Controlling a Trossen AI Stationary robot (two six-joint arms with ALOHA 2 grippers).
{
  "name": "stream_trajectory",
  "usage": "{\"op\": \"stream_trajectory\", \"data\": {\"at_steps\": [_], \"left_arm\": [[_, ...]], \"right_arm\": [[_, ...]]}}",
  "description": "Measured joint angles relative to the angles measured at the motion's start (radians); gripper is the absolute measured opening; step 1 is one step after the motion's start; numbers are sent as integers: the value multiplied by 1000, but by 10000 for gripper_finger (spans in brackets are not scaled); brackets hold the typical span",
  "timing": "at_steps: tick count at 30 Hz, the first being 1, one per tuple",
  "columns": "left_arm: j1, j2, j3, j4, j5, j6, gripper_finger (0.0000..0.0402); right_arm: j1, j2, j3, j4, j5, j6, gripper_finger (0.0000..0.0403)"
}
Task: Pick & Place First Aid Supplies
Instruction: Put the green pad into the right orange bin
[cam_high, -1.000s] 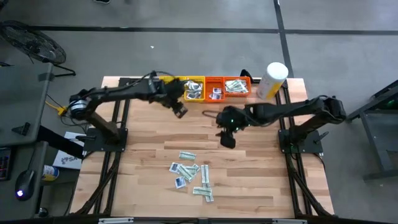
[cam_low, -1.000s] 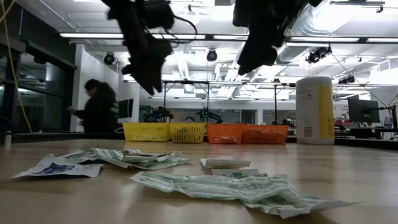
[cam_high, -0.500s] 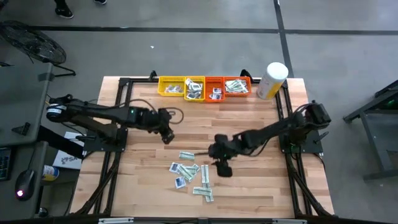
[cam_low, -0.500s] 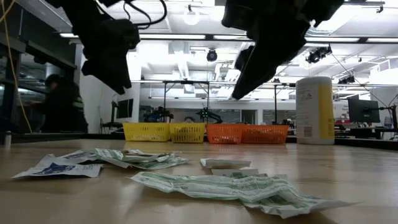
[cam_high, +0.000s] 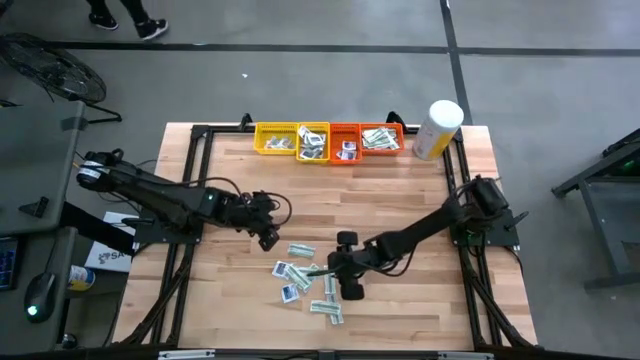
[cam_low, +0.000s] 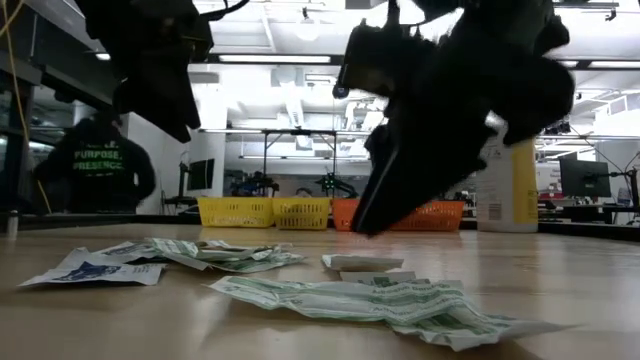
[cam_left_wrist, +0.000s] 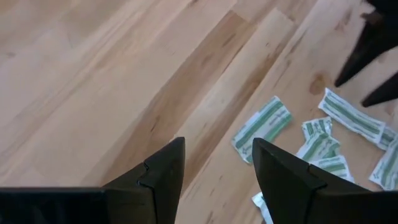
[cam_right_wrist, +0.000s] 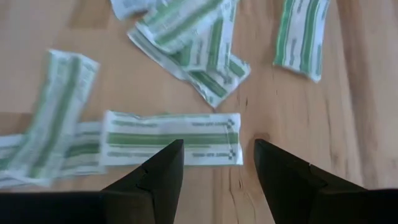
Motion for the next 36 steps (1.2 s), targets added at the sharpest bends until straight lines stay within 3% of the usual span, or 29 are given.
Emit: {"op": "stream_trajectory", "data": {"at_steps": [11, 21, 32, 36], "left_arm": [[-12, 0, 0, 12, 1, -60, 186], [-11, 0, 0, 9, 2, -78, 186], [-11, 0, 0, 10, 3, -100, 186], [-11, 0, 1, 10, 3, -100, 186]], "right_arm": [[3, 88, 3, 81, 36, 21, 166], [9, 148, 9, 43, 62, 112, 107], [7, 147, 6, 29, 54, 166, 11], [4, 124, 4, 11, 30, 168, 5]]}}
